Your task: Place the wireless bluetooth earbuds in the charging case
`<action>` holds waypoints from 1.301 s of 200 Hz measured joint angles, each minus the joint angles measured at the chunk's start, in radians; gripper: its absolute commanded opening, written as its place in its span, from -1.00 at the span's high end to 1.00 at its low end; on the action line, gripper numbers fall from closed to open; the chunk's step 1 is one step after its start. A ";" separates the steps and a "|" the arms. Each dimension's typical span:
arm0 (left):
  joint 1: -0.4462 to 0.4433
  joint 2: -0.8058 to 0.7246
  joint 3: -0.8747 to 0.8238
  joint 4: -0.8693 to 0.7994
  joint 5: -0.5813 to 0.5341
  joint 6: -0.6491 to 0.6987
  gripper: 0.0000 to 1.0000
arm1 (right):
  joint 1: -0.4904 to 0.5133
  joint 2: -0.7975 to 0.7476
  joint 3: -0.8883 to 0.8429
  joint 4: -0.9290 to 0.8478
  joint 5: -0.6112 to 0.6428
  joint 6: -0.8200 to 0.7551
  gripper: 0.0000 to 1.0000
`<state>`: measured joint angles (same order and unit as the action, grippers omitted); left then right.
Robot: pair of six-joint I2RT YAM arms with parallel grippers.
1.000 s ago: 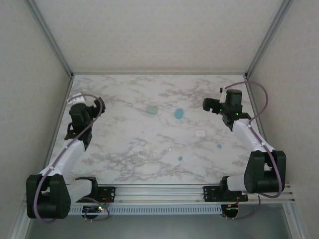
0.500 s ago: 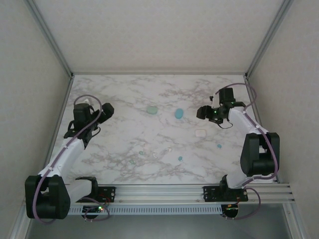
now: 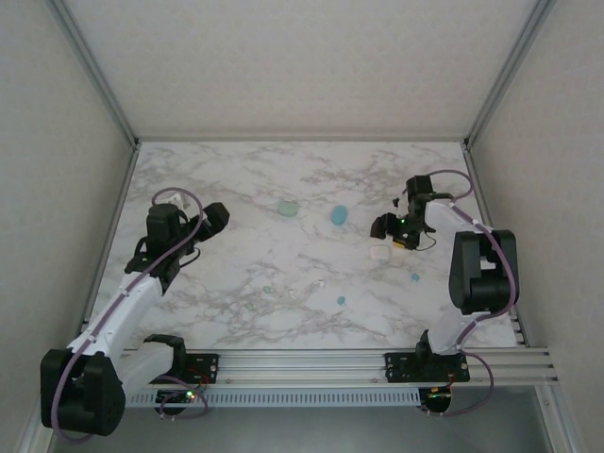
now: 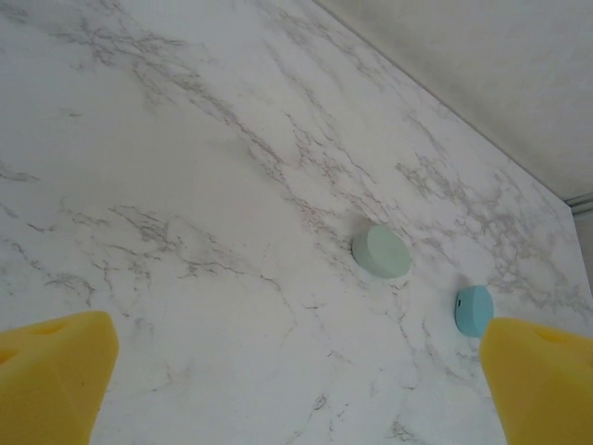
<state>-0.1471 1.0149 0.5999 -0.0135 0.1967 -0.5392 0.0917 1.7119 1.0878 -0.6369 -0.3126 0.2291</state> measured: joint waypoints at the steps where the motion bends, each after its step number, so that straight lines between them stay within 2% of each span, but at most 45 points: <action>1: 0.000 0.000 0.000 0.000 0.000 0.000 -1.00 | 0.000 0.000 0.000 0.000 0.000 0.000 -0.40; 56: -0.002 -0.001 0.000 -0.016 -0.004 0.000 -1.00 | 0.040 0.027 0.000 -0.020 0.000 -0.008 -0.42; 121: -0.002 -0.001 0.000 -0.029 -0.011 0.000 -1.00 | 0.097 0.027 -0.005 -0.033 0.010 -0.027 -0.29; 207: -0.002 0.005 0.000 -0.036 -0.015 0.000 -1.00 | 0.114 0.013 -0.080 -0.023 -0.109 -0.002 -0.31; 260: -0.003 0.020 0.000 -0.037 -0.019 0.000 -1.00 | 0.190 -0.008 -0.091 0.008 -0.183 0.035 -0.31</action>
<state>-0.1501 1.0348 0.6003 -0.0502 0.1776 -0.5392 0.2817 1.7035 0.9966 -0.6289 -0.4957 0.2646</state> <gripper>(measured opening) 0.999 0.656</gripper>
